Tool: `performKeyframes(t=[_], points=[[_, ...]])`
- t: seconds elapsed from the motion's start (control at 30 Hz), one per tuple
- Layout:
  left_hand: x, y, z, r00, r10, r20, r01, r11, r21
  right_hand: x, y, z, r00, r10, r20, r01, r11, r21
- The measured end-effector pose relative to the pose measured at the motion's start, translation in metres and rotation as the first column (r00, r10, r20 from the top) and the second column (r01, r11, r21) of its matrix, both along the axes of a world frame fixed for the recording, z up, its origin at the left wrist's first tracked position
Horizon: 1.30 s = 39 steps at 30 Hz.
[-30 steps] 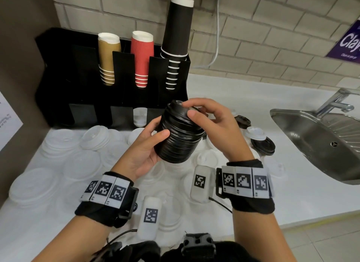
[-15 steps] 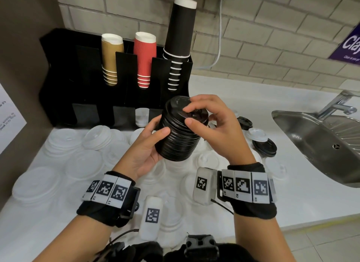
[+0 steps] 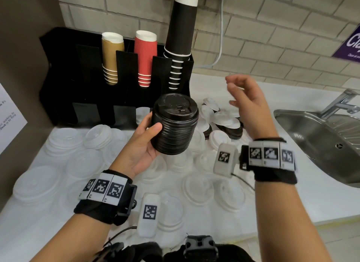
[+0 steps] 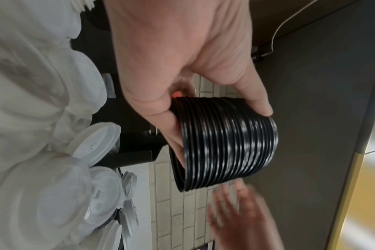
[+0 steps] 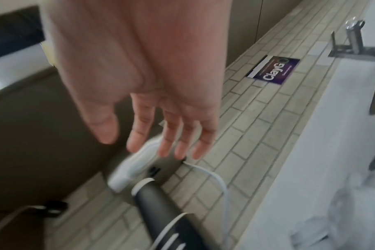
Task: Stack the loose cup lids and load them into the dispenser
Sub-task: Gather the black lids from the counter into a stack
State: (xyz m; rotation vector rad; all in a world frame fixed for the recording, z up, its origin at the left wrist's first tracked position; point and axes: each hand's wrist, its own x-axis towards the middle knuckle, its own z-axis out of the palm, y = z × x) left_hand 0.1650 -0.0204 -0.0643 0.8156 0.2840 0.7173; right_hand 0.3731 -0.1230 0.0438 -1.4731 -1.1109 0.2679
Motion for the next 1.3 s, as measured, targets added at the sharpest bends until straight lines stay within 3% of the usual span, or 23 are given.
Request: performKeyframes(t=[0.07, 0.1, 0.17, 0.2, 0.27, 0.5, 0.77, 0.83, 0.93, 1.0, 1.1, 1.3], points=[[-0.002, 0.003, 0.000, 1.000, 0.023, 0.010, -0.022, 1.000, -0.005, 0.030, 0.016, -0.008, 0.992, -0.115, 0.047, 0.122, 0.966, -0.228], [-0.003, 0.004, 0.001, 1.000, 0.027, 0.009, -0.027, 1.000, 0.003, 0.043, 0.025, -0.015, 0.987, -0.107, 0.122, 0.148, 0.901, -0.409], [-0.004, 0.006, 0.003, 0.999, 0.037, -0.001, -0.037, 0.999, 0.015, 0.063, 0.043, -0.036, 0.957, 0.022, 0.289, 0.200, 0.671, -0.714], [-0.005, 0.007, 0.004, 0.999, 0.040, -0.003, -0.040, 0.999, 0.018, 0.067, 0.051, -0.047, 0.935, 0.088, 0.344, 0.236, 0.569, -0.788], [-0.005, 0.008, 0.005, 0.999, 0.053, -0.011, -0.053, 0.998, 0.024, 0.068, 0.065, -0.063, 0.907, 0.173, 0.384, 0.266, 0.472, -0.841], [-0.009, 0.013, 0.001, 0.998, 0.051, -0.029, -0.050, 0.998, 0.023, 0.049, 0.097, -0.087, 0.850, 0.286, 0.442, 0.291, 0.444, -0.848], [-0.013, 0.016, 0.001, 0.997, 0.048, -0.053, -0.046, 0.998, 0.041, 0.049, 0.106, -0.079, 0.828, 0.336, 0.449, 0.264, 0.473, -0.840], [-0.013, 0.017, 0.000, 0.998, 0.050, -0.050, -0.048, 0.998, 0.035, 0.052, 0.106, -0.076, 0.792, 0.393, 0.466, 0.299, 0.416, -0.859], [-0.013, 0.016, 0.002, 0.997, 0.045, -0.062, -0.042, 0.998, 0.038, 0.060, 0.102, -0.071, 0.808, 0.483, 0.336, 0.264, 0.213, -0.941], [-0.013, 0.015, 0.003, 0.997, 0.038, -0.065, -0.034, 0.998, 0.057, 0.058, 0.099, -0.072, 0.750, 0.576, 0.327, 0.306, 0.137, -0.942], [-0.014, 0.014, 0.003, 0.997, 0.049, -0.068, -0.045, 0.997, 0.064, 0.054, 0.098, -0.084, 0.679, 0.635, 0.367, 0.328, 0.185, -0.926], [-0.016, 0.014, 0.005, 0.995, 0.064, -0.080, -0.059, 0.996, 0.063, 0.058, 0.097, -0.077, 0.703, 0.559, 0.440, 0.311, 0.315, -0.897]])
